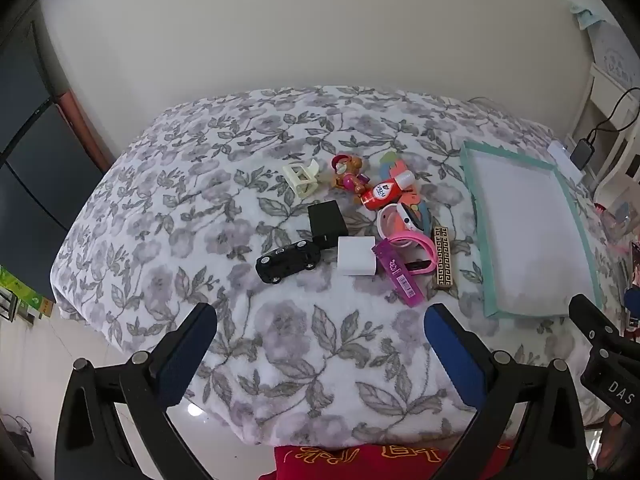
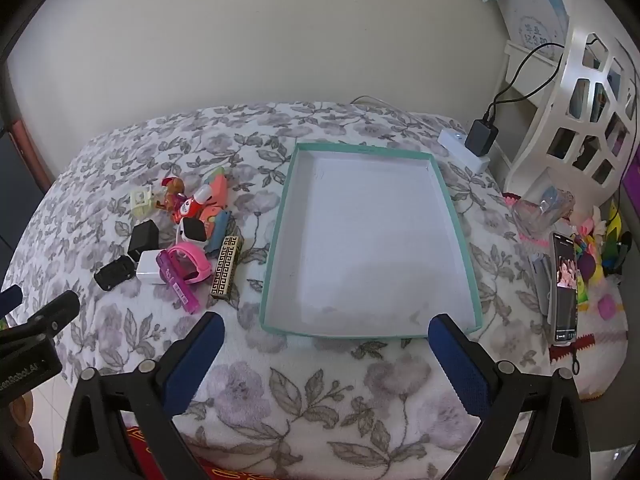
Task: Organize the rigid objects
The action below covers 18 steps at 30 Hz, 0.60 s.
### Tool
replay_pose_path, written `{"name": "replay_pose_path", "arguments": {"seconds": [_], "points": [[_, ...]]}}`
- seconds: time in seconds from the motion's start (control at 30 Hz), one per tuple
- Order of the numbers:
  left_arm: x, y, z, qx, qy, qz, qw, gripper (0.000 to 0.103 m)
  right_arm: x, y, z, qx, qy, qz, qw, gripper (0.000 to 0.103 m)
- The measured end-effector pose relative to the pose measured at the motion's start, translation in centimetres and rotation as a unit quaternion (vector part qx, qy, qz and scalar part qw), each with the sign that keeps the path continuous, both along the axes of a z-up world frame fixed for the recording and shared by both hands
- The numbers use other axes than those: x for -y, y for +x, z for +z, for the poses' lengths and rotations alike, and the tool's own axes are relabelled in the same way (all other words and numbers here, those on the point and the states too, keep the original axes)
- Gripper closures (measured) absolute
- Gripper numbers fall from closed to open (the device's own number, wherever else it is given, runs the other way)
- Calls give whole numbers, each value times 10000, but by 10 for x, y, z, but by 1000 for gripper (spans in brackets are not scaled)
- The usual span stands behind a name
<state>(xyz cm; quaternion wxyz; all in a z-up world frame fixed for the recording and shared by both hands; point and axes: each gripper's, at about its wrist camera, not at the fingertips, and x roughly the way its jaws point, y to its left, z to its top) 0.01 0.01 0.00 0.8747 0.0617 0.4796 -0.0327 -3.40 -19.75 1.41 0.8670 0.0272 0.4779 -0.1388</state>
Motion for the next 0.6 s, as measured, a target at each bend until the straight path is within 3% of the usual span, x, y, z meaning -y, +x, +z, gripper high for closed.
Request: {"name": "replay_pose_path", "arguments": {"seconds": [0.07, 0.6], "points": [[1, 0, 0, 60, 229, 25, 9997, 0, 0, 0, 0, -17, -34, -4, 10000, 0], [-3, -2, 0, 37, 225, 83, 9997, 0, 0, 0, 0, -18, -37, 5, 10000, 0]]}}
